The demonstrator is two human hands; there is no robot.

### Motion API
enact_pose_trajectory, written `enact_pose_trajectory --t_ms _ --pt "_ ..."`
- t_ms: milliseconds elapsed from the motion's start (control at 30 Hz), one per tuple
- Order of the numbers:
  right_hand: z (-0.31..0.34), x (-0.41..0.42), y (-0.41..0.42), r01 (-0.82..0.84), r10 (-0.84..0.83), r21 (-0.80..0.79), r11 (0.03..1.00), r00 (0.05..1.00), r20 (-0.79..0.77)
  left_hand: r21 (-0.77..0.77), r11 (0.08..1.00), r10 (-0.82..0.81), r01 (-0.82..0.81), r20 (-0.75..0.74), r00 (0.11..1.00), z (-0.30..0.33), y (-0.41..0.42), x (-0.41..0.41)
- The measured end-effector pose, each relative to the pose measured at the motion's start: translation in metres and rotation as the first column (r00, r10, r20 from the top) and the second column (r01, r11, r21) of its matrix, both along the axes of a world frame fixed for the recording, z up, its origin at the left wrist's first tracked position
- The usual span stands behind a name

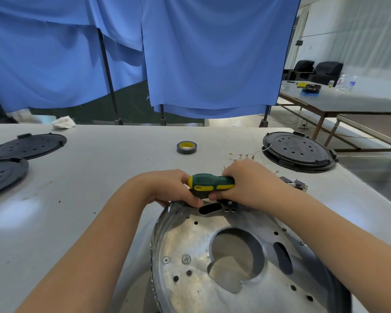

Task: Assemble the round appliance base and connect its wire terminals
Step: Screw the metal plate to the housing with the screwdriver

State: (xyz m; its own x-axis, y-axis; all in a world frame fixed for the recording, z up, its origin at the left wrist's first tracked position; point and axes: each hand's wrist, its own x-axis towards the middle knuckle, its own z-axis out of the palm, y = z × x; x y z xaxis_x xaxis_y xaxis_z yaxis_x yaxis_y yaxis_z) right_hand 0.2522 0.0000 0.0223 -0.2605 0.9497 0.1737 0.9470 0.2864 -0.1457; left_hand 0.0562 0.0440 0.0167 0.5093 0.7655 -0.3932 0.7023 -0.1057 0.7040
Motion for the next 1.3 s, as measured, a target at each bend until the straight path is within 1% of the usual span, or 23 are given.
enact_pose_trajectory --t_ms 133,233,333,433,567,667,767,967,1167,1300 --pt "0.003 0.002 -0.003 -0.002 0.003 0.005 1.0 0.998 -0.07 -0.01 1.0 0.002 -0.002 -0.008 1.0 0.001 0.001 0.0" --pt "0.005 0.002 -0.005 0.007 0.002 0.062 0.998 0.99 -0.144 -0.021 1.0 0.0 0.0 -0.02 1.0 0.004 0.0 0.0" --pt "0.006 0.004 -0.005 0.104 -0.079 0.125 0.987 0.978 -0.192 -0.024 0.999 -0.026 0.025 -0.039 0.999 0.006 -0.002 0.001" --pt "0.005 0.008 -0.006 0.202 -0.181 0.127 0.971 0.97 -0.161 -0.01 0.999 -0.045 0.044 -0.057 0.997 0.007 -0.005 0.005" --pt "0.006 0.015 -0.005 0.261 -0.248 0.045 0.964 0.949 -0.193 0.009 1.0 -0.018 0.019 -0.054 0.998 0.007 -0.008 0.013" --pt "0.008 0.019 -0.004 0.254 -0.265 -0.077 0.964 0.933 -0.242 0.044 0.999 0.019 -0.015 -0.073 0.997 0.006 -0.008 0.018" --pt "0.01 0.022 -0.002 0.235 -0.265 -0.139 0.962 0.924 -0.275 0.063 0.997 0.038 -0.033 -0.083 0.996 0.004 -0.006 0.024" --pt "0.01 0.027 0.002 0.225 -0.274 -0.19 0.956 0.916 -0.292 0.065 0.997 0.053 -0.046 -0.111 0.992 0.002 -0.001 0.032" --pt "0.009 0.028 0.002 0.223 -0.276 -0.198 0.954 0.913 -0.301 0.055 0.997 0.057 -0.051 -0.108 0.993 0.001 0.0 0.03" --pt "0.008 0.029 0.002 0.212 -0.27 -0.208 0.955 0.911 -0.312 0.083 0.994 0.08 -0.071 -0.119 0.99 0.002 0.0 0.032"
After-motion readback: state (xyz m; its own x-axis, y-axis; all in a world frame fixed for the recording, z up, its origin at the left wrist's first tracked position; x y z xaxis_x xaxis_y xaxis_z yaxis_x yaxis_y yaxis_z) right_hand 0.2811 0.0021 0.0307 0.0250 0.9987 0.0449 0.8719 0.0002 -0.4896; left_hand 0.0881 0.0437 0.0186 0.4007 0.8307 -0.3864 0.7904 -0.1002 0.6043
